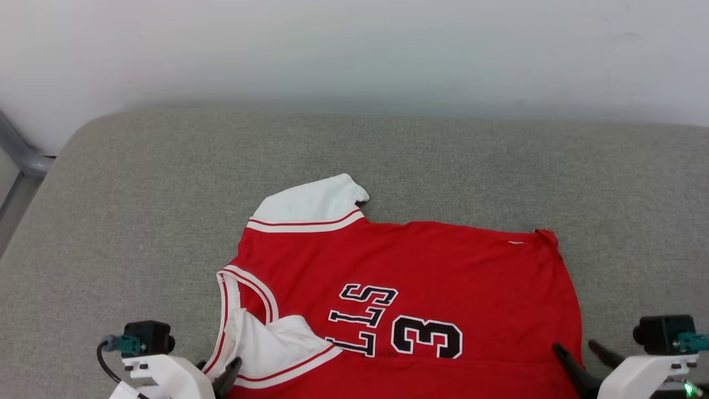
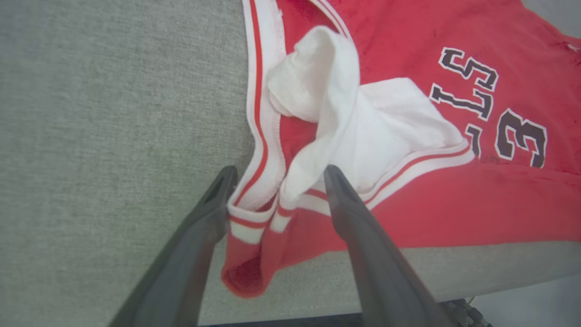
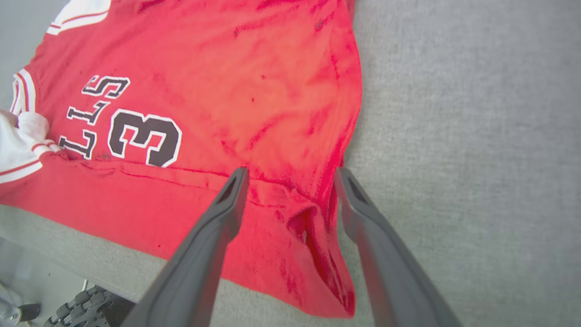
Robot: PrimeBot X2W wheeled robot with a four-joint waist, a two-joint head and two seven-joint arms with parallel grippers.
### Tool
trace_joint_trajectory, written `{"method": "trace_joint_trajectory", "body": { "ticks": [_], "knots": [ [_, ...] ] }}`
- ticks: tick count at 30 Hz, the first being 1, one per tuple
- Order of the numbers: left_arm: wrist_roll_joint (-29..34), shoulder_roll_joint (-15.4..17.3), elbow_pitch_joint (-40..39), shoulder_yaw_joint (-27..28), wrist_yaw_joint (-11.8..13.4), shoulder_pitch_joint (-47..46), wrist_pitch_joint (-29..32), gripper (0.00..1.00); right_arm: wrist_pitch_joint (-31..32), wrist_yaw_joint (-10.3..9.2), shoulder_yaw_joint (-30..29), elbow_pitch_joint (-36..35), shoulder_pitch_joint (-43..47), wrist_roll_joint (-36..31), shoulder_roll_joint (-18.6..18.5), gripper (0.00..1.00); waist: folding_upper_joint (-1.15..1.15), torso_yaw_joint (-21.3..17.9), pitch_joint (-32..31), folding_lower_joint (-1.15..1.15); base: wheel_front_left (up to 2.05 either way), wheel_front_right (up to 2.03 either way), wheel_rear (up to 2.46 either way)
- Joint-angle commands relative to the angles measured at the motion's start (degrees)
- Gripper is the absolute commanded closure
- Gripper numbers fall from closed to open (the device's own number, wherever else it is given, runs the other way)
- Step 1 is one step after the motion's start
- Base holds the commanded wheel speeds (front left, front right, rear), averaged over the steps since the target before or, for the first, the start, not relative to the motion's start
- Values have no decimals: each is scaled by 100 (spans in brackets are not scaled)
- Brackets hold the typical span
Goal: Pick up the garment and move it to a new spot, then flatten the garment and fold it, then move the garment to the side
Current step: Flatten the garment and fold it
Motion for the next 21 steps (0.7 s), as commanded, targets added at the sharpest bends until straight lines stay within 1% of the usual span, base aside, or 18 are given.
{"method": "trace_joint_trajectory", "body": {
  "ticks": [1,3,4,8,11,14,18,21],
  "knots": [
    [83,-1,-18,9,-41,-115,-121,0,-270,-2,3,-88,-103,-127,27,0,0,-5,-42,0,0,0,0],
    [226,16,-64,28,-12,-172,-301,0,-695,-2,-30,-189,-160,-249,103,0,0,-21,-105,0,0,0,0],
    [446,-16,-181,63,-8,-313,-632,0,-1220,-2,-115,-342,-272,-490,224,0,0,-29,-171,0,0,0,0],
    [598,-199,-271,176,-116,-476,-1258,0,-1838,-2,-336,-492,-371,-832,420,0,0,-34,-188,0,0,0,0],
    [803,-276,-256,194,-155,-681,-1633,0,-2128,-2,-455,-590,-482,-1047,538,0,0,-61,-112,0,0,0,0],
    [1070,-325,-242,234,-122,-925,-2018,0,-2308,-2,-559,-731,-610,-1220,621,0,0,-114,60,0,0,0,0],
    [1366,-447,-204,274,-93,-1298,-2514,0,-2370,-2,-597,-919,-825,-1323,693,0,0,-223,421,0,0,0,0],
    [1520,-473,-94,311,-96,-1647,-2719,0,-2416,-2,-591,-1040,-1021,-1397,735,0,0,-331,748,0,0,0,0]
  ]
}}
